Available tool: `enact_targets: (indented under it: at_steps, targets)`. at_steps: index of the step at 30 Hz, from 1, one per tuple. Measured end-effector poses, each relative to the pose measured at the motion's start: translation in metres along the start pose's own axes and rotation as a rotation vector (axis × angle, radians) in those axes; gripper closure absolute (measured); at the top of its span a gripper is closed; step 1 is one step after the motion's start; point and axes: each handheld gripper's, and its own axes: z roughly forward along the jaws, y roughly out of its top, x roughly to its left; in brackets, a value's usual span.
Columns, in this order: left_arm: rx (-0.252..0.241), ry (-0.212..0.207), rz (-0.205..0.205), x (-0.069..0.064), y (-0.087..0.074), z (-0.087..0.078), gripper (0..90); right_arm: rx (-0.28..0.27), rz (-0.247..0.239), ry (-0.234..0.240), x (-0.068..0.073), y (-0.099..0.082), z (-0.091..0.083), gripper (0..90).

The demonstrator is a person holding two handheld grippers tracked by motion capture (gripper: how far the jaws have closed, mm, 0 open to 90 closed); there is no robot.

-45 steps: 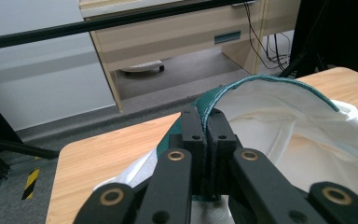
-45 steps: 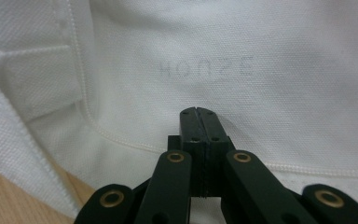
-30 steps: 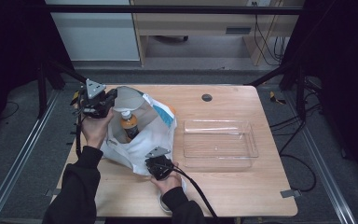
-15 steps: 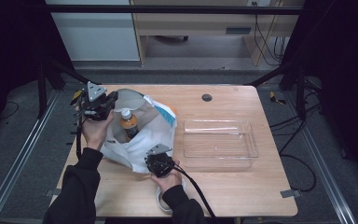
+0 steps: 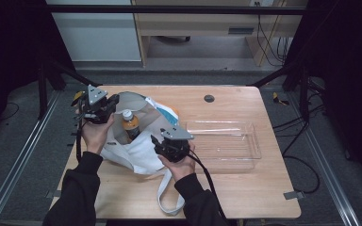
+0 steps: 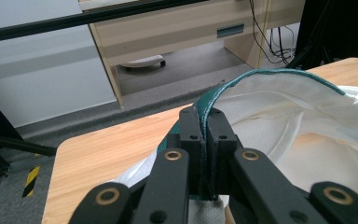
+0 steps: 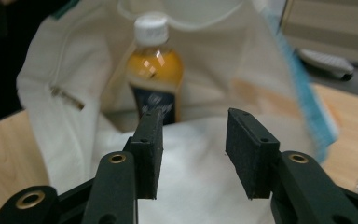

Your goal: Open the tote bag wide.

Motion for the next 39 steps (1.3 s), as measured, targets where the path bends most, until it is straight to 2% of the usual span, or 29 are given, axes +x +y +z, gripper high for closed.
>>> enact_targets:
  at_steps: [3, 7, 9, 13, 17, 21, 23, 25, 27, 31, 36, 39]
  targets:
    - [0.001, 0.000, 0.000, 0.000, 0.000, 0.000, 86.9, -0.035, -0.021, -0.041, -0.006, 0.010, -0.006, 56.1]
    - [0.002, 0.001, 0.003, 0.000, 0.000, 0.000, 86.9, -0.039, -0.018, -0.088, -0.017, 0.018, -0.007, 56.4]
    - [0.002, -0.001, 0.003, 0.000, -0.001, -0.001, 86.9, -0.018, -0.006, -0.086, -0.024, 0.018, -0.003, 56.7]
    - [-0.001, -0.003, 0.008, 0.000, -0.004, -0.001, 86.5, 0.024, -0.023, -0.110, -0.033, 0.015, 0.003, 59.1]
    - [0.000, -0.006, 0.006, 0.001, -0.005, -0.002, 85.9, 0.055, -0.028, -0.121, -0.037, 0.012, 0.008, 66.4]
    - [0.004, -0.013, -0.002, 0.001, -0.006, -0.003, 82.6, 0.078, -0.032, -0.128, -0.038, 0.008, 0.012, 79.2]
    - [-0.001, -0.017, -0.003, 0.001, -0.008, -0.005, 78.9, 0.089, -0.033, -0.132, -0.039, 0.008, 0.013, 85.0]
    - [-0.013, -0.036, -0.012, 0.002, -0.009, -0.007, 71.9, 0.096, -0.031, -0.142, -0.039, 0.008, 0.013, 86.9]
    - [-0.019, -0.041, -0.014, 0.003, -0.010, -0.012, 66.4, 0.095, -0.029, -0.152, -0.040, 0.009, 0.012, 87.4]
    - [-0.021, -0.038, 0.008, 0.003, -0.011, -0.027, 55.3, 0.097, -0.014, -0.148, -0.041, 0.010, 0.011, 87.7]
    - [-0.024, -0.044, 0.025, 0.008, -0.017, -0.052, 51.7, 0.100, -0.006, -0.142, -0.040, 0.010, 0.010, 87.6]
    - [-0.021, -0.056, 0.030, 0.011, -0.026, -0.065, 51.0, 0.100, -0.006, -0.141, -0.040, 0.011, 0.010, 87.6]
